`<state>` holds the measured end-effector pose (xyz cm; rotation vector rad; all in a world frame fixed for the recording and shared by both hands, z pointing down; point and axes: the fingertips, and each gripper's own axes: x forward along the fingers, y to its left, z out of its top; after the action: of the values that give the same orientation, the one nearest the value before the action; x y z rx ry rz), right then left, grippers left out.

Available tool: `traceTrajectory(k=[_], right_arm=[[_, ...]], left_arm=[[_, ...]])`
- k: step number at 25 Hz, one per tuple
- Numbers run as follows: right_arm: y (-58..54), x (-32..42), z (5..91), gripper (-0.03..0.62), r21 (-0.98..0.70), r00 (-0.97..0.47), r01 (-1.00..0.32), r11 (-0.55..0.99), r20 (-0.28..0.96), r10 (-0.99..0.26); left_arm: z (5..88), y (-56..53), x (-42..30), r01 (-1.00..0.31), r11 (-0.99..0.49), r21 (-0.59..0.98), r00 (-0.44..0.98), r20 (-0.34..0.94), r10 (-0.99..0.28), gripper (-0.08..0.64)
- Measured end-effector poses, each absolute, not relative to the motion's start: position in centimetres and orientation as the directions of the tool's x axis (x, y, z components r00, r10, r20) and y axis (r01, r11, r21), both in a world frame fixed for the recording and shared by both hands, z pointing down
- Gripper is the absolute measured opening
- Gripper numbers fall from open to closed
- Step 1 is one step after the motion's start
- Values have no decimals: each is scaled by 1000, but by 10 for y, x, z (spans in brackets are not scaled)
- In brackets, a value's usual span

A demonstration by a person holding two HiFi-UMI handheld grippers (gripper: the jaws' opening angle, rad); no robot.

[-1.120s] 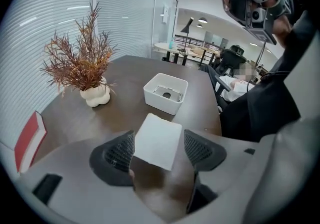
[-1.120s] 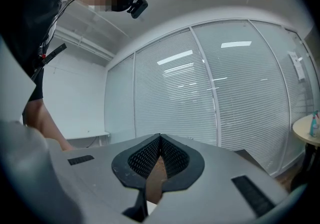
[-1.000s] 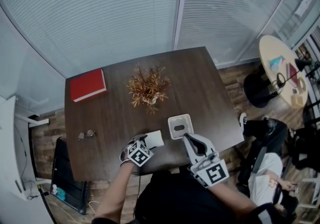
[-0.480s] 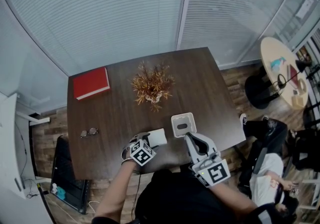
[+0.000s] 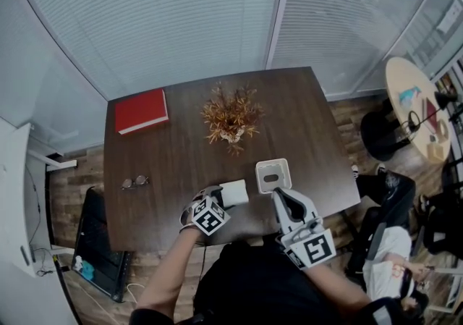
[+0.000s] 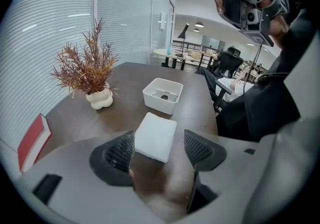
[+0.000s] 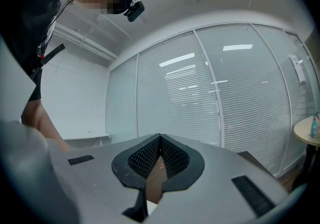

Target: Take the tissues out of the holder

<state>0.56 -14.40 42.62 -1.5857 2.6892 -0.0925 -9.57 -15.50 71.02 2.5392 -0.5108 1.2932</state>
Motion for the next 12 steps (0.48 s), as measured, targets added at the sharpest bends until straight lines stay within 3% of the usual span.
traceTrajectory(k=[4, 5, 6, 7, 9, 12], right_arm=[[-143, 0, 425, 9, -50, -484, -874, 483, 6, -875], [-142, -1, 426, 9, -42, -481, -876, 480, 9, -877], [-141, -2, 427, 9, -36, -478, -878, 478, 12, -878], [-140, -4, 427, 9, -32, -477, -879, 476, 14, -879], [-138, -7, 429, 9, -25, -471, -882, 471, 22, -882], [-138, -11, 431, 9, -8, -457, -889, 457, 27, -889]], left_arm=[[702, -160, -101, -469, -880, 72, 575, 782, -242, 307], [695, -161, -101, -478, -874, 86, 603, 756, -255, 230], [684, -159, -99, -477, -871, 116, 647, 718, -258, 72], [672, -154, -95, -467, -870, 162, 703, 664, -254, -2], [648, -145, -90, -460, -854, 244, 795, 541, -274, -2], [614, -147, -99, -568, -788, 236, 795, 404, -452, -2]])
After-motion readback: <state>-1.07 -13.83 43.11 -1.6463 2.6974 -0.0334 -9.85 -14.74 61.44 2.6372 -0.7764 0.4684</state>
